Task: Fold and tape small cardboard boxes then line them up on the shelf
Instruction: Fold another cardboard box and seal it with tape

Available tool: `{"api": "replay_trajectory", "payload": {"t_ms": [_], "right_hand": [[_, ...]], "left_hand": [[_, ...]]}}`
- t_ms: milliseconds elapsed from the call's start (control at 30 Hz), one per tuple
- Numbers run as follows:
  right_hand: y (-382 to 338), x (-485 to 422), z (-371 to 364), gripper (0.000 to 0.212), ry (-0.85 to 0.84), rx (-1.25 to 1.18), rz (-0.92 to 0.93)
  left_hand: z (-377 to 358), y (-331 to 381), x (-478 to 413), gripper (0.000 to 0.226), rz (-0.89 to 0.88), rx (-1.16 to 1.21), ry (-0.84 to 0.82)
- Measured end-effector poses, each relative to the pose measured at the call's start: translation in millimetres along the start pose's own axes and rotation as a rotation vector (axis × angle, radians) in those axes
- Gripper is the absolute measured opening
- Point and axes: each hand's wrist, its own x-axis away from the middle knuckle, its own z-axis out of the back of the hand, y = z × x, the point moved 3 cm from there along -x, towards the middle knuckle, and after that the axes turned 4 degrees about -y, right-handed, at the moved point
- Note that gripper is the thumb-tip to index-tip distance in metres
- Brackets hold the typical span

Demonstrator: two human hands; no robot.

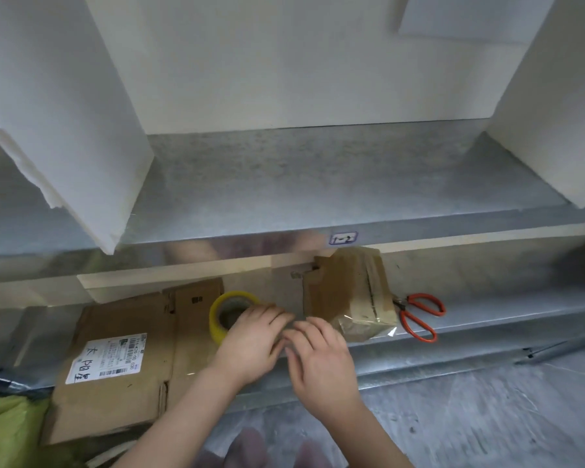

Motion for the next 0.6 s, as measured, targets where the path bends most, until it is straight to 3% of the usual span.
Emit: {"api": "replay_trajectory", "payload": {"t_ms": [300, 600], "right_hand": [[108, 27, 60, 0.035, 0.026, 0.039, -0.084], [188, 27, 54, 0.039, -0.223, -0.238, -0.213]], "left_hand": [[-5, 104, -29, 0.046, 0.157, 0.100, 0.200], [-25, 154, -45, 0.044, 0.376, 0.053, 0.300]]}}
